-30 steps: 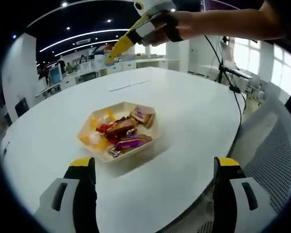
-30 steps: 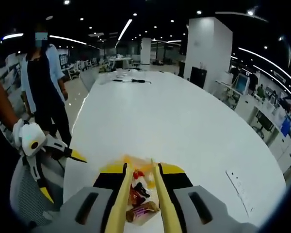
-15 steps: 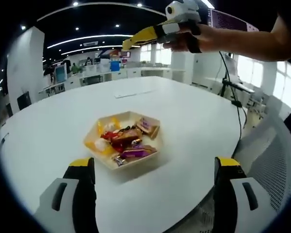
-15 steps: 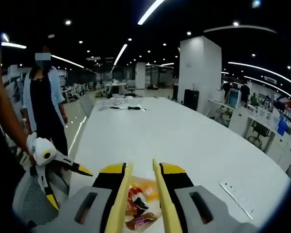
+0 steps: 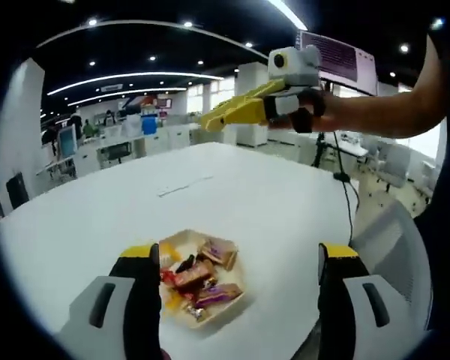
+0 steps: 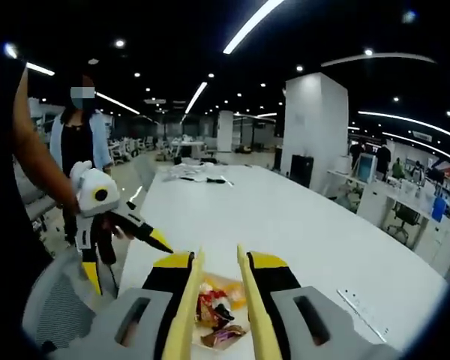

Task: Place the target food into the container with the food tongs after gripping and lifting it, then release it inside without dropping or visibly crushing the food.

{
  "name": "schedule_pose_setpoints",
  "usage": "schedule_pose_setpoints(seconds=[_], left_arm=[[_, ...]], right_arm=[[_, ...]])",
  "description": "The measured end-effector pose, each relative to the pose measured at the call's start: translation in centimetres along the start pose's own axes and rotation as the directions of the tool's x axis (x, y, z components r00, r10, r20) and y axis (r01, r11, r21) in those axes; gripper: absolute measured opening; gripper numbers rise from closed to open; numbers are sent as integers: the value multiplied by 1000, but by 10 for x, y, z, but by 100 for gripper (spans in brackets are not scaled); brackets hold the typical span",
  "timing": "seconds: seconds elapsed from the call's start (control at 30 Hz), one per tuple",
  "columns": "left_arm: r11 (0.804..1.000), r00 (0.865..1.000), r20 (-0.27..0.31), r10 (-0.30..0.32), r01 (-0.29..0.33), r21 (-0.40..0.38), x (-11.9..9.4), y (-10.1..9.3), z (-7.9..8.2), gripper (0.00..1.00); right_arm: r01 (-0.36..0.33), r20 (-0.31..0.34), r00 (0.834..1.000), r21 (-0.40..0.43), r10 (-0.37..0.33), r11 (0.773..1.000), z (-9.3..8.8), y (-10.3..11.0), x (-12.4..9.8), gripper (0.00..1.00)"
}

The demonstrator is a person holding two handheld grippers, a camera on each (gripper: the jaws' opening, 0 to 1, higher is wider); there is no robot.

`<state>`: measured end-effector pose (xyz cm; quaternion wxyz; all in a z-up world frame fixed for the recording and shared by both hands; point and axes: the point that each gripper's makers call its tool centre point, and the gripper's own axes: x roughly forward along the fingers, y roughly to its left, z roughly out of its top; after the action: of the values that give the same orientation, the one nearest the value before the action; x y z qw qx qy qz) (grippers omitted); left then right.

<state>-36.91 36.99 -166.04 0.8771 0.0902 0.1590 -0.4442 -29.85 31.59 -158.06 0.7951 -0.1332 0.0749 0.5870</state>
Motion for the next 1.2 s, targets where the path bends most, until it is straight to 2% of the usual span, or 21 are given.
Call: schedule_pose_setpoints(seconds=[0.1, 0.23, 0.37, 0.5, 0.63, 0.73, 1.03, 1.2], left_arm=[[999, 999, 9, -31, 31, 34, 2, 0, 15, 76], [991, 996, 22, -82, 79, 104, 8, -2, 34, 63], [982, 991, 26, -134, 129, 136, 16, -8, 49, 52], [977, 982, 50, -180, 172, 126, 22, -15, 63, 50], [969, 972, 67, -227, 219, 114, 26, -25, 70, 45], [963, 968, 59, -242, 233, 133, 28, -29, 71, 40], [943, 953, 39, -302, 292, 160, 27, -45, 70, 24], [936, 946, 38, -323, 313, 164, 25, -46, 72, 24]], right_arm=[[-26, 18, 999, 8, 26, 1000, 0, 9, -8, 27], [-66, 45, 997, 12, 65, 998, -4, 26, -19, 27], [-115, 59, 992, 21, 114, 993, -11, 43, -26, 27], [-144, 67, 987, 23, 143, 989, -13, 54, -30, 27], [-173, 66, 983, 22, 172, 985, -16, 63, -32, 27], [-206, 67, 977, 28, 204, 978, -18, 72, -34, 27], [-214, 86, 974, 55, 209, 975, -20, 76, -35, 27], [-234, 88, 970, 53, 228, 971, -19, 80, -34, 27]])
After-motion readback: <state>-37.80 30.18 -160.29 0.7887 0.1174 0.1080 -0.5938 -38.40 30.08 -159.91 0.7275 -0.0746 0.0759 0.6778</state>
